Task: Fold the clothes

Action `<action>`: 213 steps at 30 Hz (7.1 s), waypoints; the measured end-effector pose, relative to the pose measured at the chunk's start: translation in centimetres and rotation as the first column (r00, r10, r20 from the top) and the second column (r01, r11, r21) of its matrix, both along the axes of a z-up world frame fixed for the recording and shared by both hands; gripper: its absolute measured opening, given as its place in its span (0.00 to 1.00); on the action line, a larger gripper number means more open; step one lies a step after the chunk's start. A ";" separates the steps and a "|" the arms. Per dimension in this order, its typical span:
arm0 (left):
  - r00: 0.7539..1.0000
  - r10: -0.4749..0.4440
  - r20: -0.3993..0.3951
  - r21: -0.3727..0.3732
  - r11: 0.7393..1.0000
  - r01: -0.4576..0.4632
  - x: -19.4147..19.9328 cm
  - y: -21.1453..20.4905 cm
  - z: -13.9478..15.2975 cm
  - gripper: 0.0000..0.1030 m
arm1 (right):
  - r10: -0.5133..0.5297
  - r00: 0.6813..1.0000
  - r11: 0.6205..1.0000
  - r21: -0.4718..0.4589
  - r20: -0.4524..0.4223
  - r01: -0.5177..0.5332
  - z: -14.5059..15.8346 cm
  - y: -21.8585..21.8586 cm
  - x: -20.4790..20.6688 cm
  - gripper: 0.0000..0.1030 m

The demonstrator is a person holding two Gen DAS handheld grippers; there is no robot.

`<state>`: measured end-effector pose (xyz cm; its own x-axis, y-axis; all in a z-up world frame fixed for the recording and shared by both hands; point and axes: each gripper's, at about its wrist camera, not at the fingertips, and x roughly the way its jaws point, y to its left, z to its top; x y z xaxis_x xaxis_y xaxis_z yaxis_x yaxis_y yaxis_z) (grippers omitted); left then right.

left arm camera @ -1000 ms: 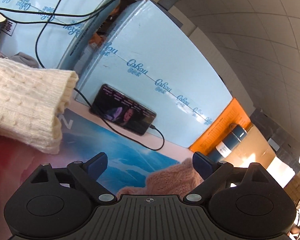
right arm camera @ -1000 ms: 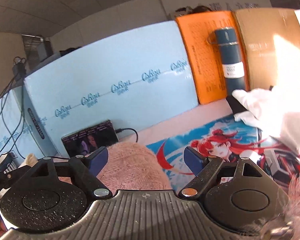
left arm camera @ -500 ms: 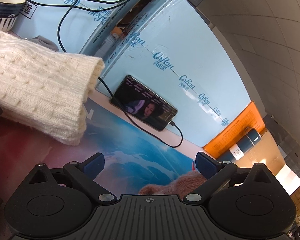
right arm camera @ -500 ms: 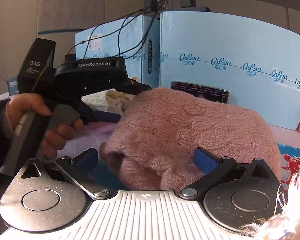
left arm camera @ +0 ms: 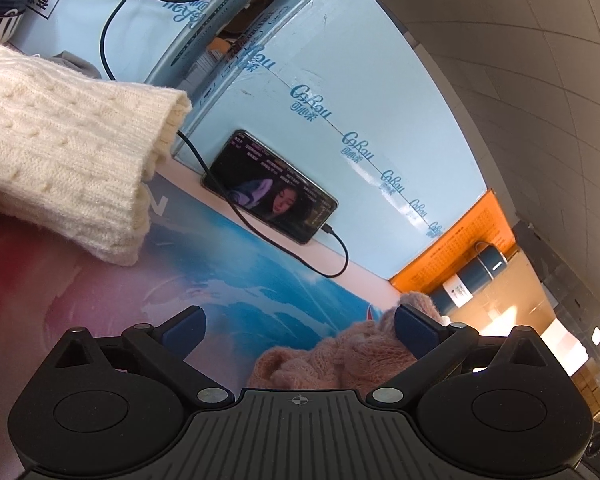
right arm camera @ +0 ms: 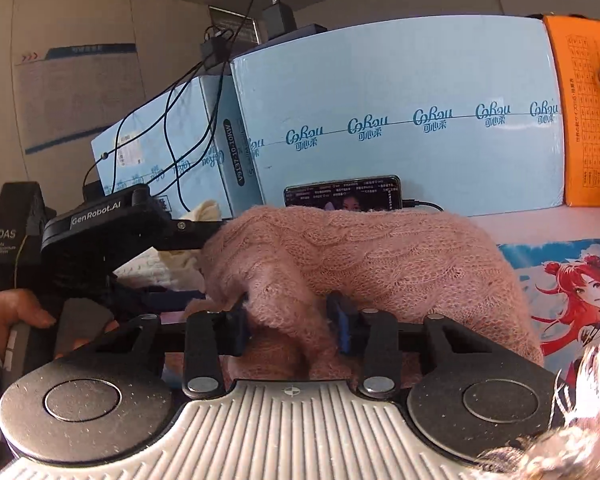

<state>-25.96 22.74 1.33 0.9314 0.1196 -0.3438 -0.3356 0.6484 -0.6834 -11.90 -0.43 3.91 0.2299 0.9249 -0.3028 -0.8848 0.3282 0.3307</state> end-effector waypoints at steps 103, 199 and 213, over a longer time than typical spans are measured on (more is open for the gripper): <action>0.959 0.252 0.128 0.441 0.852 -0.283 -4.2 -2.5 3.4 0.80 | -0.849 0.513 0.500 0.118 -0.125 0.858 1.6 -18.0 9.3 0.86; 0.751 -0.555 -0.357 0.671 0.408 0.620 -9.1 -9.2 4.1 0.63 | -0.792 0.593 0.608 -0.103 -0.143 0.787 -0.5 -28.0 0.0 0.57; 0.959 -0.129 -0.251 0.743 0.610 0.276 -5.5 -7.3 3.4 0.87 | -0.838 0.534 0.491 -0.275 0.111 0.827 -2.3 -24.2 4.9 0.23</action>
